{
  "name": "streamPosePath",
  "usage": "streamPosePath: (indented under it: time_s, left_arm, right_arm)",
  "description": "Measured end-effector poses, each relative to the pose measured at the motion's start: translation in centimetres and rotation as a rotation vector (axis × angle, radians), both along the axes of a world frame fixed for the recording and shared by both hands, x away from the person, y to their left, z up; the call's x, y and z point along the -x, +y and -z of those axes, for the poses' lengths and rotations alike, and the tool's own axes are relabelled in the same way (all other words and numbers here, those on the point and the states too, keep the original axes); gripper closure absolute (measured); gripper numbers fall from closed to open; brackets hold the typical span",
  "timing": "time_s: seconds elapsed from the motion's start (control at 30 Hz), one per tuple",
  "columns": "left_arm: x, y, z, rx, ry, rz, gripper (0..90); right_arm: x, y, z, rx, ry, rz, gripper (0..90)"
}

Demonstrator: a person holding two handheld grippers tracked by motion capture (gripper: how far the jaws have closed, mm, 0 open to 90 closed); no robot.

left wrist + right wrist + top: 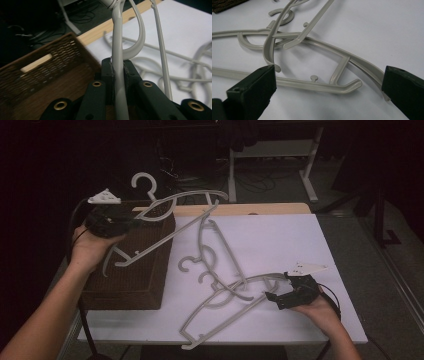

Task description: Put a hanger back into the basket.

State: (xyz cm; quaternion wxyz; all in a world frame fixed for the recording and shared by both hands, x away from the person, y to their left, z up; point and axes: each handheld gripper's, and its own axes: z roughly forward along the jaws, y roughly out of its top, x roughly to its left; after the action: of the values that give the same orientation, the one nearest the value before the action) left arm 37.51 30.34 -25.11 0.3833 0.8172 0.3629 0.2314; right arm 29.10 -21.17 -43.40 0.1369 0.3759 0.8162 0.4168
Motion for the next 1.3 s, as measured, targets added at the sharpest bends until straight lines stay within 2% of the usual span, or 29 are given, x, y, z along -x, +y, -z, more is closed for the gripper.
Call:
streamPosePath:
  time_s: [0.2,0.37,0.67,0.77,1.03,1.17,1.3]
  left_arm:
    - [0.0,4.0,-0.3,-0.010,-0.020,-0.058,81.9]
    - [0.1,6.7,-0.1,-0.015,-0.019,-0.110,81.9]
    - [0.4,10.6,0.7,-0.091,-0.009,-0.177,81.9]
    - [0.5,11.4,1.2,-0.118,-0.001,-0.198,81.8]
    - [0.2,13.0,2.4,-0.154,0.026,-0.241,81.8]
    - [-0.1,13.1,3.1,-0.163,0.043,-0.245,81.8]
    - [-0.6,12.7,3.9,-0.192,0.059,-0.244,81.8]
  right_arm:
    - [0.0,0.0,0.0,0.001,0.002,0.002,0.0]
    - [0.0,0.0,0.0,0.003,0.001,0.002,0.0]
    - [-0.1,0.0,0.0,0.003,0.003,0.005,0.0]
    - [-0.1,0.1,0.1,0.004,0.005,0.006,0.0]
    - [-0.1,0.1,0.0,0.006,0.006,0.008,0.0]
    - [-0.1,0.1,0.1,0.006,0.006,0.008,0.0]
    - [-0.1,0.1,0.1,0.009,0.006,0.005,0.0]
